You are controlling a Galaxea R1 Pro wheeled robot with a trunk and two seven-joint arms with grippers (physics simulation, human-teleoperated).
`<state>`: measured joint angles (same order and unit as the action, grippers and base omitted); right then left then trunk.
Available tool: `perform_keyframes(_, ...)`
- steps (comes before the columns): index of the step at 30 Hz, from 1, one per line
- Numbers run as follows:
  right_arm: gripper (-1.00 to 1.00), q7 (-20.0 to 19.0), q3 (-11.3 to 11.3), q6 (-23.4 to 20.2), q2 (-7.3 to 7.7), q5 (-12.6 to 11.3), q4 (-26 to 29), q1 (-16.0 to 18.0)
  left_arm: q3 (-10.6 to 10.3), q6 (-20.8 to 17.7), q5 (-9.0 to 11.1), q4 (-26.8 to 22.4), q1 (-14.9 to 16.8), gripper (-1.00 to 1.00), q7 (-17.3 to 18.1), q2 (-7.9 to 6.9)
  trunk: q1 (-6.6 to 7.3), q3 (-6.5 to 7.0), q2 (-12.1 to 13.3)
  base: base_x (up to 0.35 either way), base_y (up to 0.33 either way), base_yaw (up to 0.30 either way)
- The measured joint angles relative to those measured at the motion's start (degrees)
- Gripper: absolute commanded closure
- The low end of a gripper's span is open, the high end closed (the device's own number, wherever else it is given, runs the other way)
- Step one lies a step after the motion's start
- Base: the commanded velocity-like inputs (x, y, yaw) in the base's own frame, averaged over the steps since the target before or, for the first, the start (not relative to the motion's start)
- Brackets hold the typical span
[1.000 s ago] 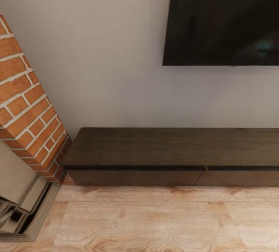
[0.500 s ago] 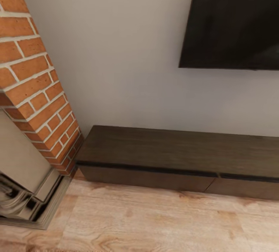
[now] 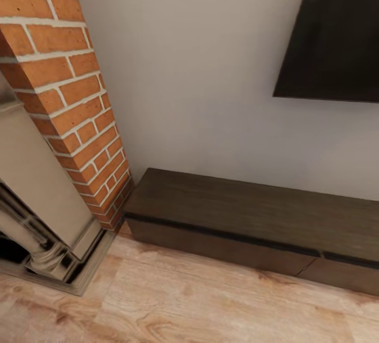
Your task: Place each of the two pumpkins and all three candles from the living room inside a cabinet in the living room (use any cabinet), then make sure every cabinet is closed, and position the cauldron so it is next to a table in the living room.
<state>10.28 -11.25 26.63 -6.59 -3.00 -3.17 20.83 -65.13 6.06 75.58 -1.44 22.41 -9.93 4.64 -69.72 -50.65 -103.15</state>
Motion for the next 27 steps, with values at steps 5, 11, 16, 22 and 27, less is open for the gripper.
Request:
perform_keyframes(5, -1.0, 0.0, 0.0, 0.0, 0.0, 0.0, -0.03, 0.01, 0.0, 0.0, 0.0, 0.01, 0.0, -1.0, -0.03, -0.06, 0.0, 0.18, 0.0, 0.0, 0.0, 0.254)
perform_keyframes(11, -1.0, 0.0, 0.0, 0.0, 0.0, 0.0, -0.05, 0.01, 0.0, 0.0, 0.0, 0.02, 0.0, -1.0, -0.08, -0.07, 0.0, 0.4, 0.0, 0.0, 0.0, 0.252)
perform_keyframes(16, -1.0, 0.0, 0.0, 0.0, 0.0, 0.0, -0.05, 0.02, 0.0, 0.0, 0.0, 0.03, 0.0, -1.0, -0.09, -0.07, 0.0, 0.59, 0.0, 0.0, 0.0, 0.247)
perform_keyframes(22, -1.0, 0.0, 0.0, 0.0, 0.0, 0.0, -0.04, 0.0, 0.0, 0.0, 0.0, 0.03, 0.0, -1.0, -0.09, -0.07, 0.0, 0.8, 0.0, 0.0, 0.0, 0.241)
perform_keyframes(27, -1.0, 0.0, 0.0, 0.0, 0.0, 0.01, -0.05, 0.0, 0.0, 0.0, 0.0, 0.03, 0.0, -1.0, -0.09, -0.07, 0.0, 0.98, 0.0, 0.0, 0.0, 0.235)
